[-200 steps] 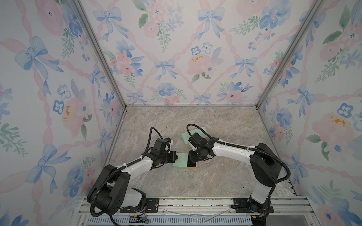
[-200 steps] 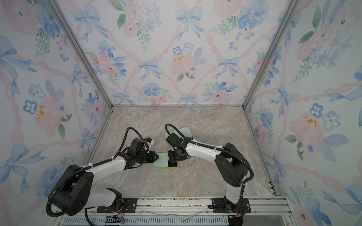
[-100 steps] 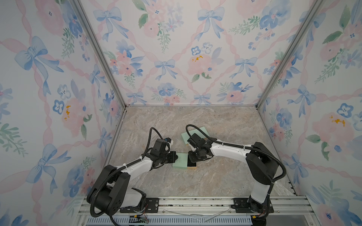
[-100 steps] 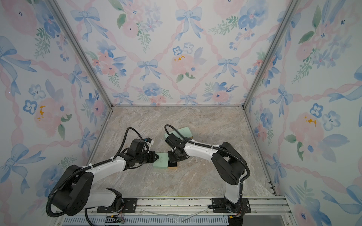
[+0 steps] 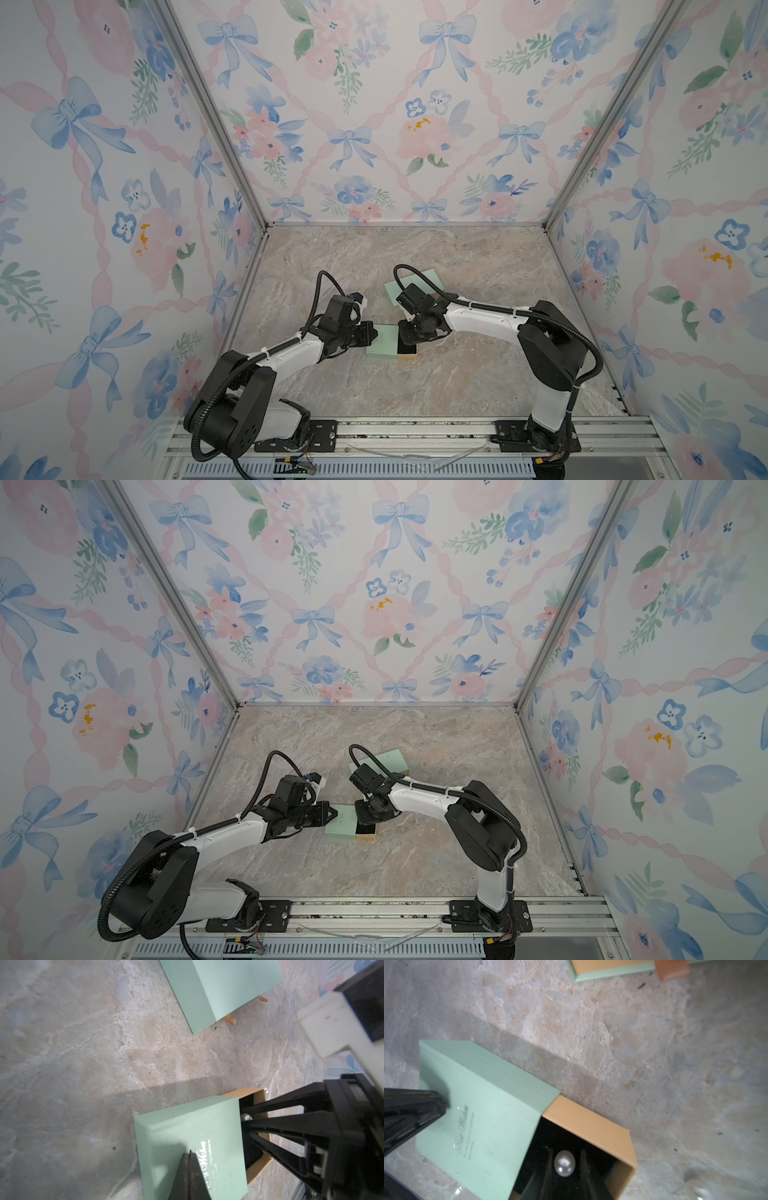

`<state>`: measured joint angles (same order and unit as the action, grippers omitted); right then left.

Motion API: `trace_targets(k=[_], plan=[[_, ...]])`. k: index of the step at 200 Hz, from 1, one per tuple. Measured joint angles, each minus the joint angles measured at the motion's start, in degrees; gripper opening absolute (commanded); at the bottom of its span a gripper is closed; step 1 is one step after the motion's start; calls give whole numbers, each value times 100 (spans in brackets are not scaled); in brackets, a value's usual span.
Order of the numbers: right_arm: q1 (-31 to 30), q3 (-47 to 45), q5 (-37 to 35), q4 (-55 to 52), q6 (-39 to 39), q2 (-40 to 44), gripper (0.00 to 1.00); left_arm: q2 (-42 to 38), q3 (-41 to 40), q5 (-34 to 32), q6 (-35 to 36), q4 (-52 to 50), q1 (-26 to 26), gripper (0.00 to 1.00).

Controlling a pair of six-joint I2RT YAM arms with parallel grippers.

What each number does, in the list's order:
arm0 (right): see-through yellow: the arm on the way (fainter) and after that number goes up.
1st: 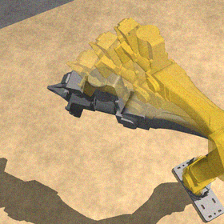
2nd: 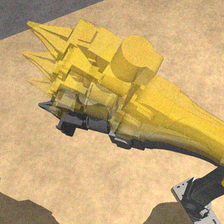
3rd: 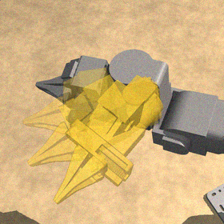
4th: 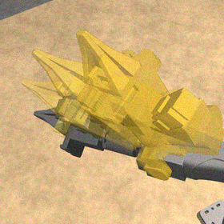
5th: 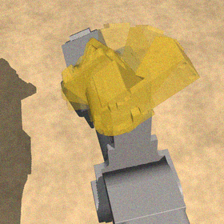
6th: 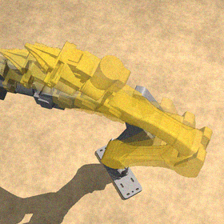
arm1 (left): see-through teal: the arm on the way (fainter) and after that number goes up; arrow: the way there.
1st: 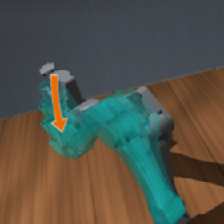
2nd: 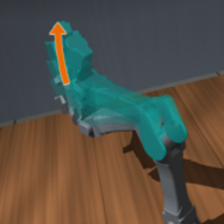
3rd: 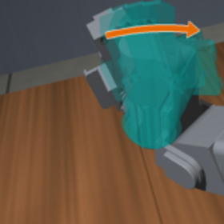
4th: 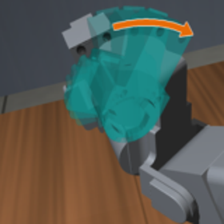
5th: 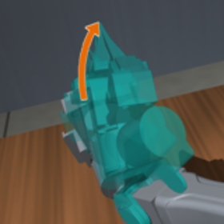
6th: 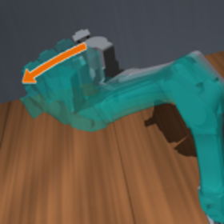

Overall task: Take out the earrings from the drawer-style jewelry box
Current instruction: Pick up the earring from the drawer.

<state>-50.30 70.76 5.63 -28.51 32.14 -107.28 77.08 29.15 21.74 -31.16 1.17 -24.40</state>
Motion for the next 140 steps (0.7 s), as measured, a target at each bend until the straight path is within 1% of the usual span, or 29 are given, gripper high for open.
trace_targets(k=[29,64,140], plan=[[9,0,11,72,26,0,24,0,-4,0,-11,11,0,0],[61,-20,33,181,83,0,19,0,-11,0,-17,28,0,0],[76,-79,59,258,105,0,15,0,-15,0,-17,42,0,0]])
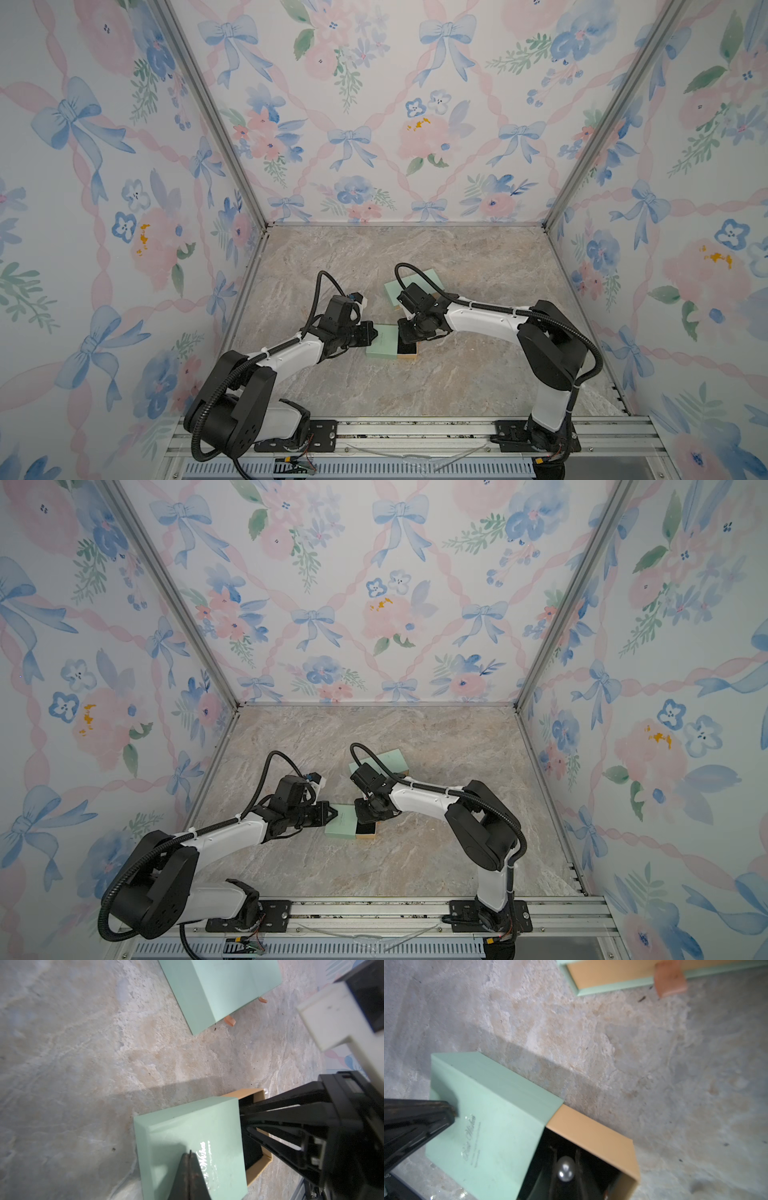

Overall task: Take out the earrings from the drawer-style jewelry box
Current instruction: Pick up the earring from the drawer.

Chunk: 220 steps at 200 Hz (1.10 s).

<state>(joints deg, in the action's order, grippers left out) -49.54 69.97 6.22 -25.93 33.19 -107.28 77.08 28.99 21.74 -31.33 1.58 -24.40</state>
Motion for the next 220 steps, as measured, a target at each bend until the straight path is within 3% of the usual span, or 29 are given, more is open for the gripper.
trace_targets(k=[220], plan=[[195,-520,256,352,66,695,13,81,9,17,0,107,0,0]])
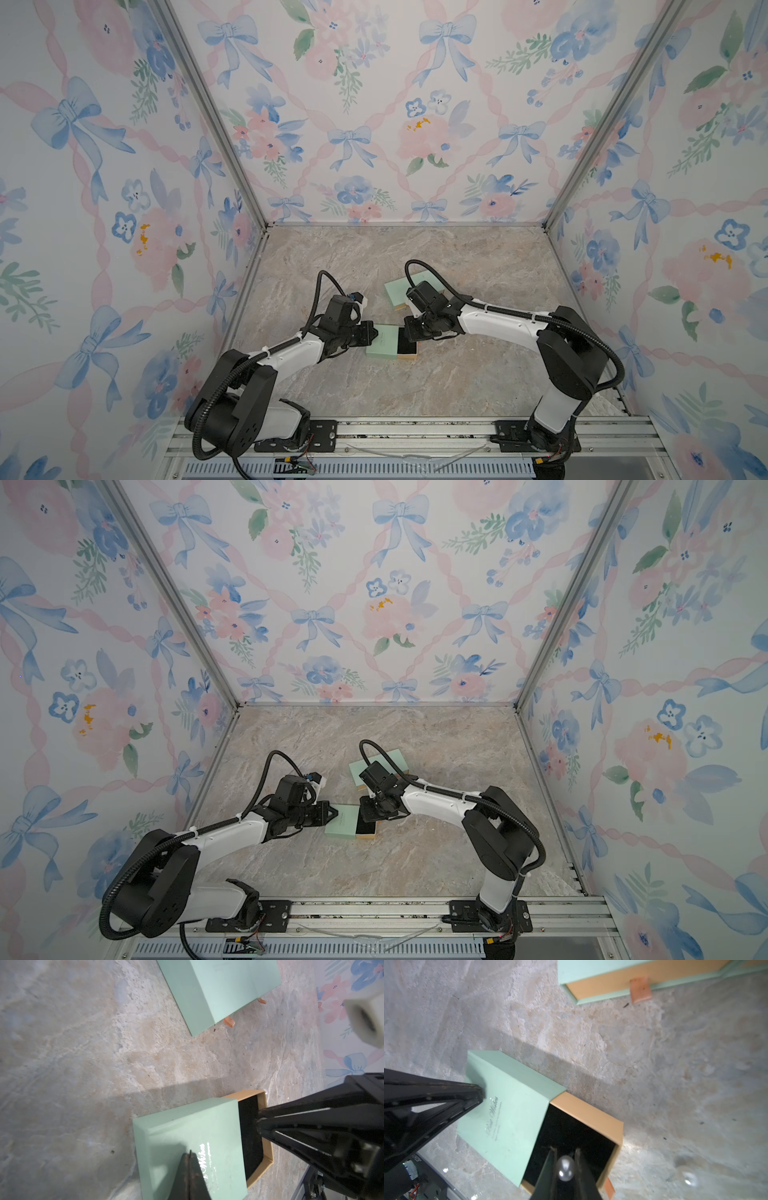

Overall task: Take out the earrings from the drawer-style jewelry box
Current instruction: Pick up the earring from the drawer.

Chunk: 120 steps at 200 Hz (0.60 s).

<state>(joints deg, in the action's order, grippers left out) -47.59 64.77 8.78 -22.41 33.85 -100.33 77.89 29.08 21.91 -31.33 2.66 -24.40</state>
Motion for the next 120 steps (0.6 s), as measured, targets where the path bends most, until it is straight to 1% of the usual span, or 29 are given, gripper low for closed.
trace_targets(k=[43,92,120], plan=[[138,-52,72,22,24,55,13,68,17,0,0,94,0,0],[155,-175,129,63,50,74,13,70,17,0,0,94,0,0],[308,-407,195,127,118,417,12,70,20,0,0,94,0,0]])
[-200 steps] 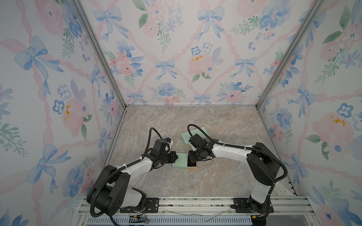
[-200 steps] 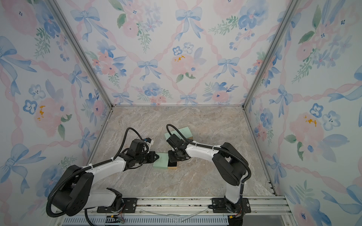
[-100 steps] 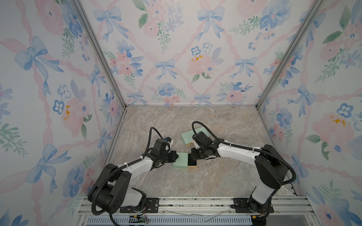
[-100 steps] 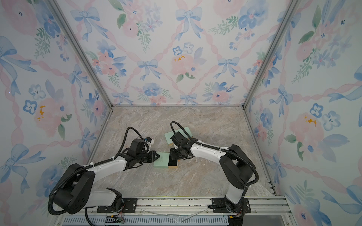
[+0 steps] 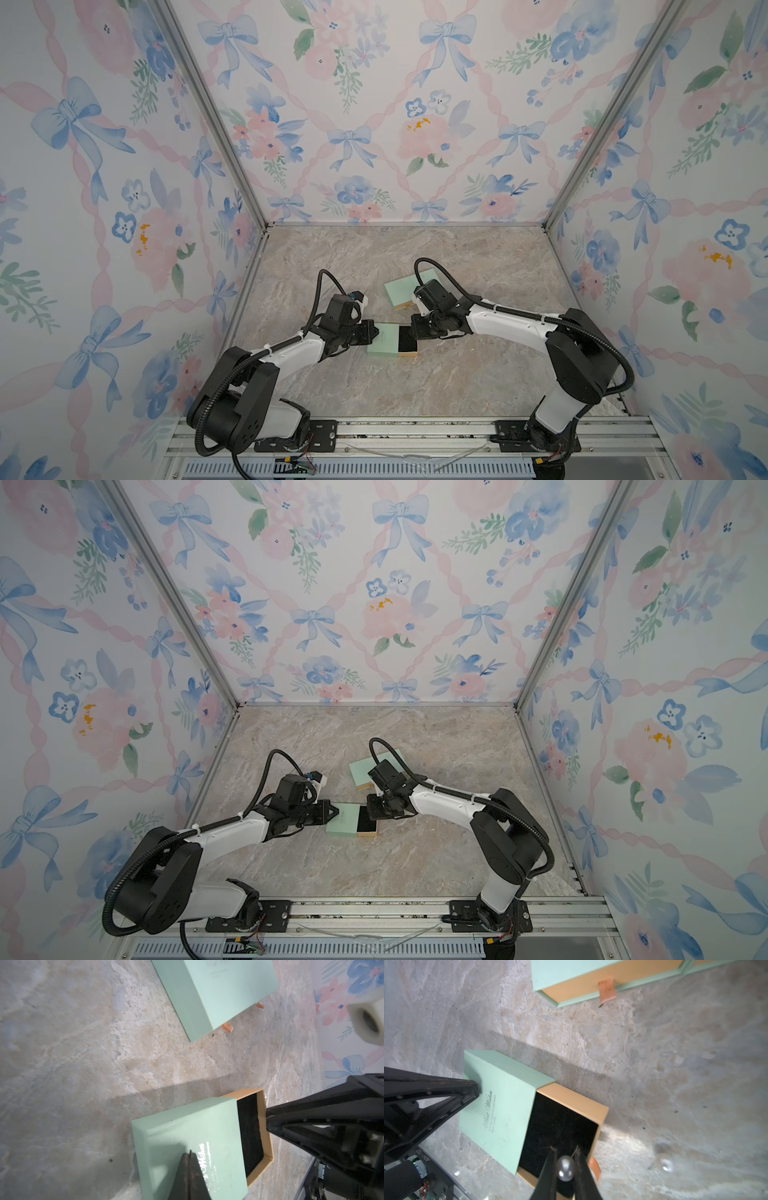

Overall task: Take out the earrings from the drawer-style jewelry box
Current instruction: Pick up the earring from the drawer, then place the earring at the center of the board.

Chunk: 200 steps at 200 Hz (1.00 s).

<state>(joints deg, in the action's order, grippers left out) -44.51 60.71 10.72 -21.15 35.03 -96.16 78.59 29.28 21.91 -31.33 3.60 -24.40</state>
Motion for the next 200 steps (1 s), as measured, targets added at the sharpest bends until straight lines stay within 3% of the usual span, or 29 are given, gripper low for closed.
trace_targets(k=[63,109,200], plan=[[837,-741,85,181,188,992,12,0,0,0,-2,0,0,0],[1257,-1202,94,74,186,992,12,2,0,0,0,0,0,0],[1204,-1215,448,146,205,380,12,2,4,0,0,-2,0,0]])
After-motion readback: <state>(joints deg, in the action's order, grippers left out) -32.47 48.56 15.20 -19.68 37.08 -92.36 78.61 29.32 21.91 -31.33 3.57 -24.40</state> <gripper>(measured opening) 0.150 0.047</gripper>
